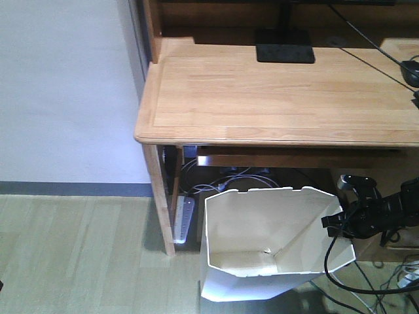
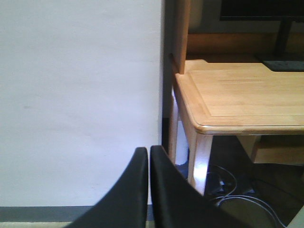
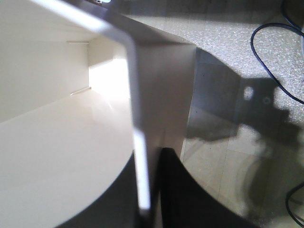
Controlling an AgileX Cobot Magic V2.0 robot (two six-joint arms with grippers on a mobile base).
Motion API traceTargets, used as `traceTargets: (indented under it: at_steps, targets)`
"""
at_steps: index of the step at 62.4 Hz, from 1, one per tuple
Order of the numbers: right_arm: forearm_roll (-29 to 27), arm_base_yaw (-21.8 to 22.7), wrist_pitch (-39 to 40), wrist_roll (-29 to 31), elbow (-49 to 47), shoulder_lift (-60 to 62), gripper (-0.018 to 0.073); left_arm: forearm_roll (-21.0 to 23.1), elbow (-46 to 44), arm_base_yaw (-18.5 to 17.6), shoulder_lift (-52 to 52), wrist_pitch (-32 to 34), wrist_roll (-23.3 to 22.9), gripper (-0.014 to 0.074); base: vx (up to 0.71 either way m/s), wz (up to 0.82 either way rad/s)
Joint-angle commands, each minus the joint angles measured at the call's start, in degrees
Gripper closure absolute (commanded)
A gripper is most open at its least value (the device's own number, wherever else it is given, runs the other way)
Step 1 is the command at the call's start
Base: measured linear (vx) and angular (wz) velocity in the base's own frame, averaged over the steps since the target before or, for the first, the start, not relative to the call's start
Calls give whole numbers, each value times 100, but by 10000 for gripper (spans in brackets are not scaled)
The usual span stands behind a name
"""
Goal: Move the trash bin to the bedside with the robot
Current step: 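Turn the base away from the desk, holding the bin in the right gripper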
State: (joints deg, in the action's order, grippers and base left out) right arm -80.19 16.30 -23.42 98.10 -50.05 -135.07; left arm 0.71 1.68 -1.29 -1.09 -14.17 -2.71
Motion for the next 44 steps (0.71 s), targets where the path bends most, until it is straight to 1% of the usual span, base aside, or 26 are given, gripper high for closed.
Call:
traceTargets:
  at_steps: [1,21,44]
  targets:
    - [-190,8,-1187,-50,-57,401,566,23,166,-32,-57,417,-50,602,-6,23]
    - [-190,8,-1186,-50,-57,401,566,23,166,-32,-57,417,-50,602,-8,33]
    - [-184,8,-1207,-50,-57,401,566,23,166,-32,-57,417,-50,602,-10,60]
